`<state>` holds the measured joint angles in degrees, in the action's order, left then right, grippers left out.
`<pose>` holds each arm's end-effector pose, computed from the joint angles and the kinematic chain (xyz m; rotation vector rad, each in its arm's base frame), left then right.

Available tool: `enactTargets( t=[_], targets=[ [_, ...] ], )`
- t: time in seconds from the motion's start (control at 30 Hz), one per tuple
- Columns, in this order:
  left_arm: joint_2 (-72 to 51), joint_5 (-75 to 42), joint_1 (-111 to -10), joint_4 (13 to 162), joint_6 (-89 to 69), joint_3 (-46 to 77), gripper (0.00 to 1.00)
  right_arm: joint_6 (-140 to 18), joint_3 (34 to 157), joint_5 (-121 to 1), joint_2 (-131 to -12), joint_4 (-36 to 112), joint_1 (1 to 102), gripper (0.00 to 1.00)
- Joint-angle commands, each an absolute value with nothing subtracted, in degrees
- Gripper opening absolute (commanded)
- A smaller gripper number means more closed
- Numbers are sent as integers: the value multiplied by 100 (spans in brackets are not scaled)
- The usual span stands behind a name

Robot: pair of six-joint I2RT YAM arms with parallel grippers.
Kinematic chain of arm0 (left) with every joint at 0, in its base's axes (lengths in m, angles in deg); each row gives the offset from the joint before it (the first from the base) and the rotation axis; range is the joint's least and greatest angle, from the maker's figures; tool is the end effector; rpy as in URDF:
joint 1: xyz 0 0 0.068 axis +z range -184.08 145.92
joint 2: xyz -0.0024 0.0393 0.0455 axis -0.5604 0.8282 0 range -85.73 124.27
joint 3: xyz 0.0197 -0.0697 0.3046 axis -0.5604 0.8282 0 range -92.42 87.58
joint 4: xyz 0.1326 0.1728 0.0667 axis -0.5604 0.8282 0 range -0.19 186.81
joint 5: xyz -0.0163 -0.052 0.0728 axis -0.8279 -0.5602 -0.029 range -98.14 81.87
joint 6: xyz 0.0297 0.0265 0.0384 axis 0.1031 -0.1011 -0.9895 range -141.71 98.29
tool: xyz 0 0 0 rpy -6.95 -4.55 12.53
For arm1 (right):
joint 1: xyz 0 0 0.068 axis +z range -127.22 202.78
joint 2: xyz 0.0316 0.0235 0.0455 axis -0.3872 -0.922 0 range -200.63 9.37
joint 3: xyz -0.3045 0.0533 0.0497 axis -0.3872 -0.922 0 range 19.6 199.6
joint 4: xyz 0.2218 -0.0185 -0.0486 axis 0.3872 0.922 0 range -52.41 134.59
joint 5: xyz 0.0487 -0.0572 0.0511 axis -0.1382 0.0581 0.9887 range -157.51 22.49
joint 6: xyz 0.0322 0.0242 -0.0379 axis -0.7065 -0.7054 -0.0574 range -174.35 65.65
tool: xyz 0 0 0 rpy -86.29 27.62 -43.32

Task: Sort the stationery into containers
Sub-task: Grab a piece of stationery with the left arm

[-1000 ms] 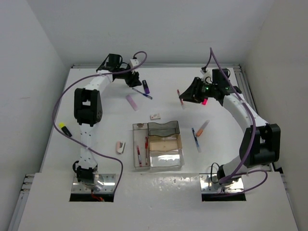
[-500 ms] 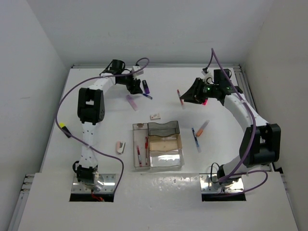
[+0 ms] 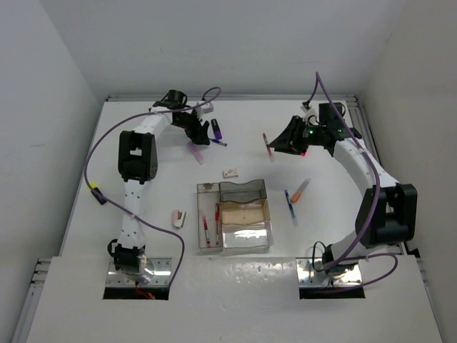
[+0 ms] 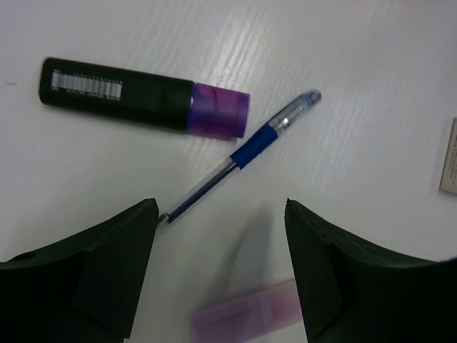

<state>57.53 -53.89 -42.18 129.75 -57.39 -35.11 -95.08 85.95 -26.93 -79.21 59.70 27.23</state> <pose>0.5215 -0.1014 0.1918 1.1157 2.0787 -0.8138 0.2988 0.0479 0.3237 0.3920 2.3963 1.2071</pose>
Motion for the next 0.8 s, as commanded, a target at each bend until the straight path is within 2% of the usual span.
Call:
enactTargets(
  t=[0.0, 0.17, 0.27, 0.47, 0.77],
  targets=[
    [5815, -5296, -4191, 13874, -6046, -3661, 78, -9513, 8675, -2603, -7843, 5877, 2691, 34],
    [5525, -5279, -4217, 14263, -6671, -3126, 70, -9487, 8684, -2611, -7782, 5895, 2691, 34],
    [5130, -5024, -4304, 13966, -6733, -2458, 65, -9487, 8657, -2594, -7782, 5886, 2691, 34],
    [4620, -3831, -4620, 12780, -6057, -1798, 55, -9513, 8613, -2594, -7747, 5860, 2700, 34],
    [4522, -2625, -5262, 12145, -6003, -1472, 46, -9390, 8534, -2611, -7624, 5965, 2683, 33]
  ],
)
